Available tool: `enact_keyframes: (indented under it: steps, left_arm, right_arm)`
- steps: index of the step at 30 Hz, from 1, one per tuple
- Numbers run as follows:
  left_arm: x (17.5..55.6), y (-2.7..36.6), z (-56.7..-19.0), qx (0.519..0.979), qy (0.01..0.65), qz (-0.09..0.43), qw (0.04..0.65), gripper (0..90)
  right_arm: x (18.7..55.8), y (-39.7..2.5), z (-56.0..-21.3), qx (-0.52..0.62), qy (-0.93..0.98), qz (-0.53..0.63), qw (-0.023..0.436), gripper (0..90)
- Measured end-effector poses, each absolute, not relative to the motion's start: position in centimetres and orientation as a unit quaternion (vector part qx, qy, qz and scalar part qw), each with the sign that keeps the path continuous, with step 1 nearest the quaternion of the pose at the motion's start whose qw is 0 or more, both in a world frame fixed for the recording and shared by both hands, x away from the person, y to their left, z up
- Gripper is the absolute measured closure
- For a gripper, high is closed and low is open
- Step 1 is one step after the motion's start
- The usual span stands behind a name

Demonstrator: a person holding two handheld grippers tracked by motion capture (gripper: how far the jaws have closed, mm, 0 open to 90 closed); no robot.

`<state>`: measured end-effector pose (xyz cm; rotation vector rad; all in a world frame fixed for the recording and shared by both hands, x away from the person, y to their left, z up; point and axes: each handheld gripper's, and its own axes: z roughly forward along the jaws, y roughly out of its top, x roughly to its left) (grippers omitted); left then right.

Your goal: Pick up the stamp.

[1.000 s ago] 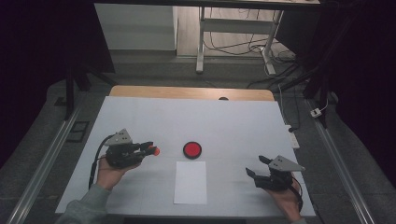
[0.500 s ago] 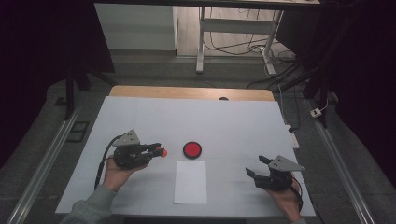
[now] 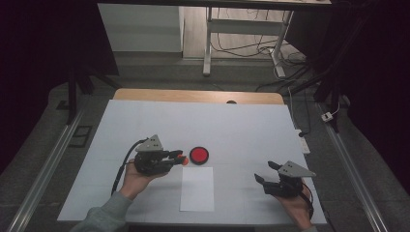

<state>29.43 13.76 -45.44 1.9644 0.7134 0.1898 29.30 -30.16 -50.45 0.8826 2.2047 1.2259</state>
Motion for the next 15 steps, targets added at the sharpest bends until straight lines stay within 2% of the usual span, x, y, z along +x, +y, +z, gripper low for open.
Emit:
enact_keyframes:
  steps: [15]
  left_arm:
    - [29.7,10.7,-46.0,0.828,0.27,0.057,0.488,71.9]
  right_arm:
    - [29.4,-30.2,-50.6,0.322,0.804,0.443,0.231,26.7]
